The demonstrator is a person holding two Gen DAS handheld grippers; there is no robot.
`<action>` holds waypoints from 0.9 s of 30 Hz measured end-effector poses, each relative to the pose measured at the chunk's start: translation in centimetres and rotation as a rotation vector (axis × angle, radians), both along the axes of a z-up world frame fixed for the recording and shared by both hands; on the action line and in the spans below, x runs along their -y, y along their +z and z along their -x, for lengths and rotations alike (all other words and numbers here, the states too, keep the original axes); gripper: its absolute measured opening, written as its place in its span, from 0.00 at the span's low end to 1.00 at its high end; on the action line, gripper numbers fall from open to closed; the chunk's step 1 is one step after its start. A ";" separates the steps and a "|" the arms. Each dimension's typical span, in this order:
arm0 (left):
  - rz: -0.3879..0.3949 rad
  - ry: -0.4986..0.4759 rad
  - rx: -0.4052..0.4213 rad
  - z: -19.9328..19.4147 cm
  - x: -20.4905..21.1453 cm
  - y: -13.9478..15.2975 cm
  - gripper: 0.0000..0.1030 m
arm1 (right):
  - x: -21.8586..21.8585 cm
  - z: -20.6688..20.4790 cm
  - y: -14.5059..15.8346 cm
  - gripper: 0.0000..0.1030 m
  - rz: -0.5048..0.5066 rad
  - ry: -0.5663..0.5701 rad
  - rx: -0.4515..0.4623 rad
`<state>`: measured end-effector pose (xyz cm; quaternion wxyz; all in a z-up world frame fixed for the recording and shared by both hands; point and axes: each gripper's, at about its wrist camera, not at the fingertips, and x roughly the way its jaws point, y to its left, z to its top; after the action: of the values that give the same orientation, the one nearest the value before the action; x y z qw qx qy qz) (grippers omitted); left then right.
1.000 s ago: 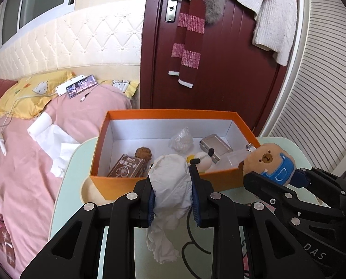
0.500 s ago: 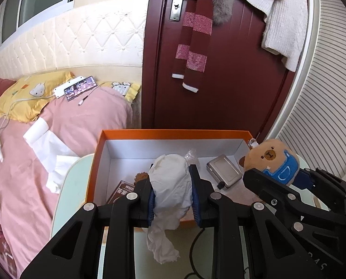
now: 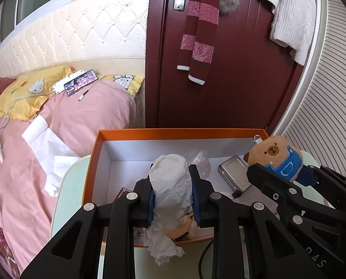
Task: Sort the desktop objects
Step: 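Carry the tissue and plush bear into the orange box and open both tools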
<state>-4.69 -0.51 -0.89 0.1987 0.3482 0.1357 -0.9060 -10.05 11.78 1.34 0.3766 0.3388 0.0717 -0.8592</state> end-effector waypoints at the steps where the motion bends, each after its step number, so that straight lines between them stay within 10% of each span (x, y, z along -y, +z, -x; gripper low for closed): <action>1: -0.001 0.000 0.001 0.1 0.0 0.0 0.26 | 0.0 0.1 -0.1 0.41 -0.002 -0.002 0.002; 27: -0.008 -0.004 0.023 0.6 0.1 -0.5 0.26 | 0.1 1.3 -0.4 0.41 -0.006 -0.013 0.033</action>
<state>-5.30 -0.65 -1.40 0.1973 0.3597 0.1363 -0.9017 -11.36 11.66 0.94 0.3713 0.3544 0.0657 -0.8557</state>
